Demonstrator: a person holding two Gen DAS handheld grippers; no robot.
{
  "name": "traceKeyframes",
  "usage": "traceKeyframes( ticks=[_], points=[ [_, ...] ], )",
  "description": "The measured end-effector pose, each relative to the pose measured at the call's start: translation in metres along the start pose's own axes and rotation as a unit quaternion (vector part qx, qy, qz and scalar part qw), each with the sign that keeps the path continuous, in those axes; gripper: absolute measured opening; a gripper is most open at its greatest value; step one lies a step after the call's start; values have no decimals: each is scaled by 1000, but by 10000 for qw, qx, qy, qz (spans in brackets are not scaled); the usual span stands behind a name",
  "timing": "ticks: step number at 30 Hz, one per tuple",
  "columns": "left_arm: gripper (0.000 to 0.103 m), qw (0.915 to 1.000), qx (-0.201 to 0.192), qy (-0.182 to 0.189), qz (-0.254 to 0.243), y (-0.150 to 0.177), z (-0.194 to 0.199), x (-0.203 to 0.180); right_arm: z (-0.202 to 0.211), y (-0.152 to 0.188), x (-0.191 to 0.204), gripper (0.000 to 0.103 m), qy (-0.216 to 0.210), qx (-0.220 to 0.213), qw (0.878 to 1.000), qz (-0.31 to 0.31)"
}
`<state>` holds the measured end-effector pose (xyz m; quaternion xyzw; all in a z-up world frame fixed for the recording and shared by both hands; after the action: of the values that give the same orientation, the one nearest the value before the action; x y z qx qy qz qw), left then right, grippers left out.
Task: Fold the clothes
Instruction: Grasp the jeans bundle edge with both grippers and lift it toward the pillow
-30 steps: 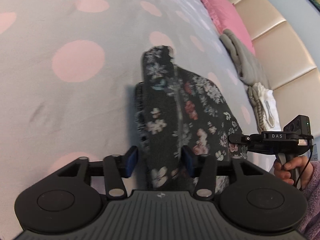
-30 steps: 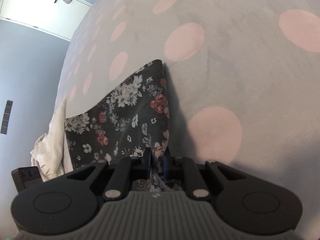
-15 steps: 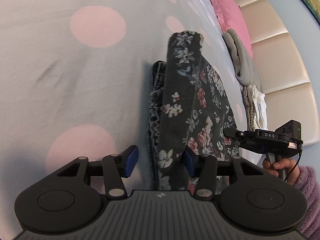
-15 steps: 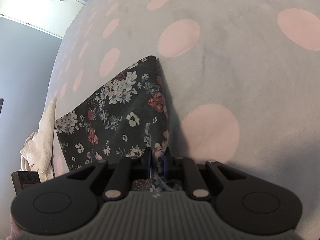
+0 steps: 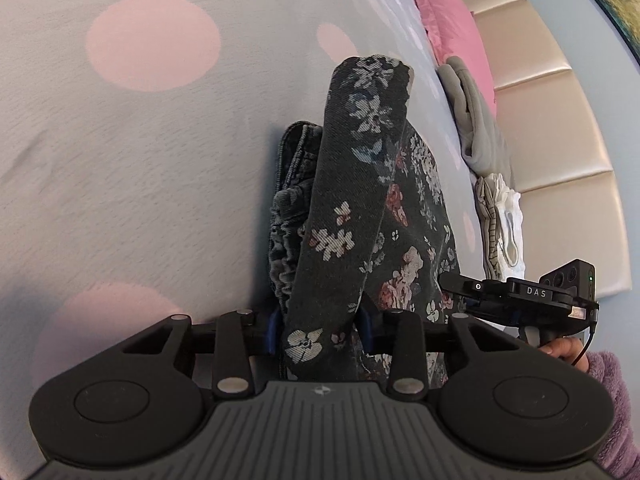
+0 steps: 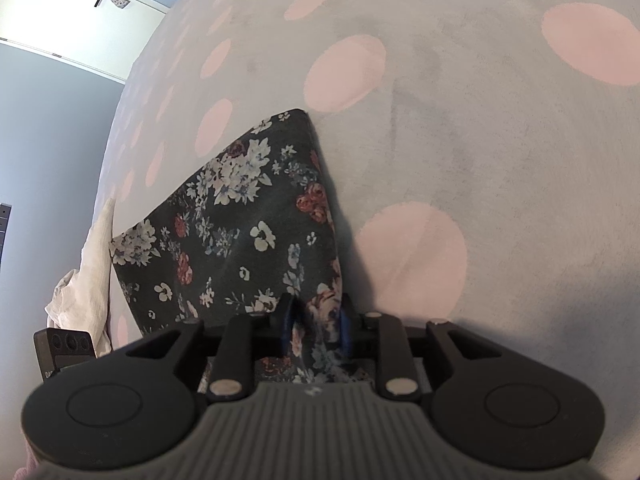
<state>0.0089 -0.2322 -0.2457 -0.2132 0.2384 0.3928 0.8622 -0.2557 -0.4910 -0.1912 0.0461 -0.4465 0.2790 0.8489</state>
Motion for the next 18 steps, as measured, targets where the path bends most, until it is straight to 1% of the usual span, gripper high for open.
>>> traceKeyframes(
  ticks=[5,6,7,8,9,14,18],
  points=[
    [29,9999,-83,-1,-113,0,4,-3,0,10,-4,29,-169,-25,9997,-153],
    [29,9999,-96,-9,-117,0,5,-4,0,11,-2,29,-164,-47,9998,-63],
    [28,9998,-116,-24,-135,0,5,-6,0,13,0,28,-153,-73,9998,43],
    [27,9998,-136,-40,-157,0,7,-7,0,15,3,22,-143,-99,9997,149],
    [26,9997,-158,-54,-176,0,8,-9,0,16,5,14,-132,-125,9995,255],
    [21,9992,-333,-70,-195,-1,23,-20,17,18,19,11,-389,-457,9976,346],
    [20,9984,-524,129,-179,-13,35,-38,31,10,35,11,-499,-611,9955,527]
  ],
)
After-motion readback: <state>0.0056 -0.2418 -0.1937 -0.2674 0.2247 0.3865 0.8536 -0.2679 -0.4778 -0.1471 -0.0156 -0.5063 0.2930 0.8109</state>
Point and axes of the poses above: each gripper's, at about its wrist camera, not at the fingertips, and z roughly against the way its jaws point, x to its left, y to its underside, the point moved 3 cm from there along -z, roughly the way its jaws point, and after that the axes turned 12 degrees about -y, right-handed, at the moved point
